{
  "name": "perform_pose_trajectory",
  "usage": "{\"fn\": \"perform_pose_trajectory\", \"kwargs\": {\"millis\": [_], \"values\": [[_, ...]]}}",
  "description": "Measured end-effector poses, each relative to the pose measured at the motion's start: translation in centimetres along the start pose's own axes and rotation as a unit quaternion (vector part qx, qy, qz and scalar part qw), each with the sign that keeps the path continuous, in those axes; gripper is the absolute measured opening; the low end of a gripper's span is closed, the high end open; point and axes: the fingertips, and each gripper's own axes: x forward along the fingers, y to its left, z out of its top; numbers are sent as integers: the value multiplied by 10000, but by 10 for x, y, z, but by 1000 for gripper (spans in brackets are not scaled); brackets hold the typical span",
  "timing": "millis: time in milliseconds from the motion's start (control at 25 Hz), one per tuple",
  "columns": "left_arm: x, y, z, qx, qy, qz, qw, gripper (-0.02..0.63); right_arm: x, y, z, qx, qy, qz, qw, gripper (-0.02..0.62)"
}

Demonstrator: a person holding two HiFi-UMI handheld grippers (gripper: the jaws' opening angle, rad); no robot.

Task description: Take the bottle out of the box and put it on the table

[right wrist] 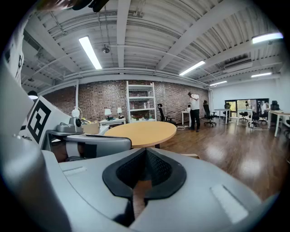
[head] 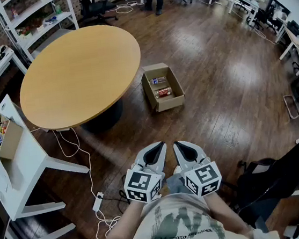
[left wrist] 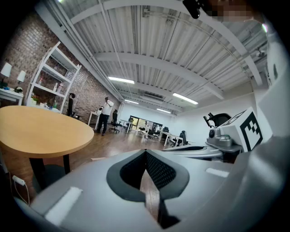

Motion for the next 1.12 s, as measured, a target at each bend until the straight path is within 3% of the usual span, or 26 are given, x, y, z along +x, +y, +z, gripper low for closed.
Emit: {"fn": "perform_pose_trajectory", "kwargs": {"millis": [480,640,1120], "values": [[70,32,11,136,235,82,9996,0,53,-56,18,216,-109,-25,9997,0],[109,41,24,337,324,108,9988,0,78,-89,27,314,-160,53,9994,0],[226,69,43,427,399,324,9978,0,138,-193,47,497,-252,119,9984,2]]}}
